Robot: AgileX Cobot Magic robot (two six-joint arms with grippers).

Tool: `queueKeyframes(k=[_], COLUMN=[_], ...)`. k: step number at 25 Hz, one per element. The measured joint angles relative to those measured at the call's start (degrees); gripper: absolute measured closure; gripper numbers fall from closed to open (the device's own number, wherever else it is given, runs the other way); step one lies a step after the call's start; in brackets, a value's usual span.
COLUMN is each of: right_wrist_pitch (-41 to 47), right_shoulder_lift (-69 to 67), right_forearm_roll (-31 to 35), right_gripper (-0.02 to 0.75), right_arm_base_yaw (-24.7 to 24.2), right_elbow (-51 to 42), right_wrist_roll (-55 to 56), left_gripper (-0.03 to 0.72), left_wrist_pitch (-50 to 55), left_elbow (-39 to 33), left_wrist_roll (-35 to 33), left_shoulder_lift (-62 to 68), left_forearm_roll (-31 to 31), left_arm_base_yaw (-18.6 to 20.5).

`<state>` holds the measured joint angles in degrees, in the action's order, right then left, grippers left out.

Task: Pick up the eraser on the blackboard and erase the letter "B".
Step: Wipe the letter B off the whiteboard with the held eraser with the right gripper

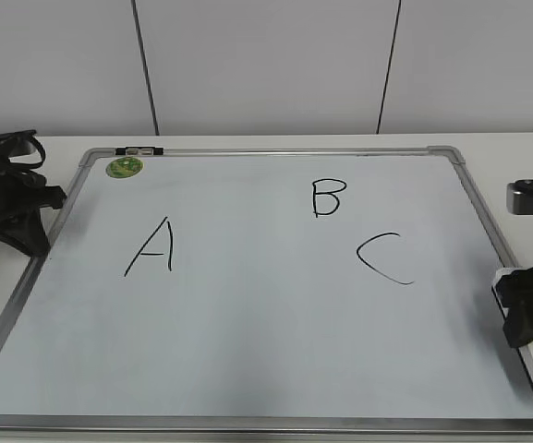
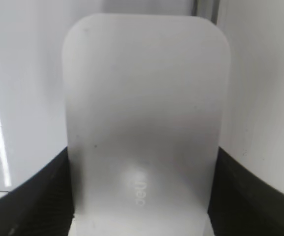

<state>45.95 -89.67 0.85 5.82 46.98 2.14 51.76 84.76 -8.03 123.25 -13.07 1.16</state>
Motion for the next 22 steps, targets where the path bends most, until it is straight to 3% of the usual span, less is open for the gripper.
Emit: queueKeyframes(k=[7, 13, 22], right_wrist_pitch=[6.53, 12.47, 20.83], right_shoulder_lift=[1.79, -0.16, -16.72], right_forearm_roll=[0.88, 0.94, 0.82], right_gripper=[0.199, 0.199, 0.199], right_arm_base_yaw=[0.52, 5.99, 7.17], right_elbow=[4.54, 17.66, 40.22], right_wrist_roll=[-3.22, -3.58, -4.78], left_gripper=[0.678, 0.678, 0.678], left_wrist_pitch=[0.00, 0.00, 0.00], left_elbow=[0.00, 0.00, 0.00], left_wrist_roll=[0.00, 0.00, 0.00], left_shoulder_lift=[0.00, 0.00, 0.00], left_forearm_roll=[0.00, 0.00, 0.00], left_arm_base_yaw=[0.00, 0.00, 0.00])
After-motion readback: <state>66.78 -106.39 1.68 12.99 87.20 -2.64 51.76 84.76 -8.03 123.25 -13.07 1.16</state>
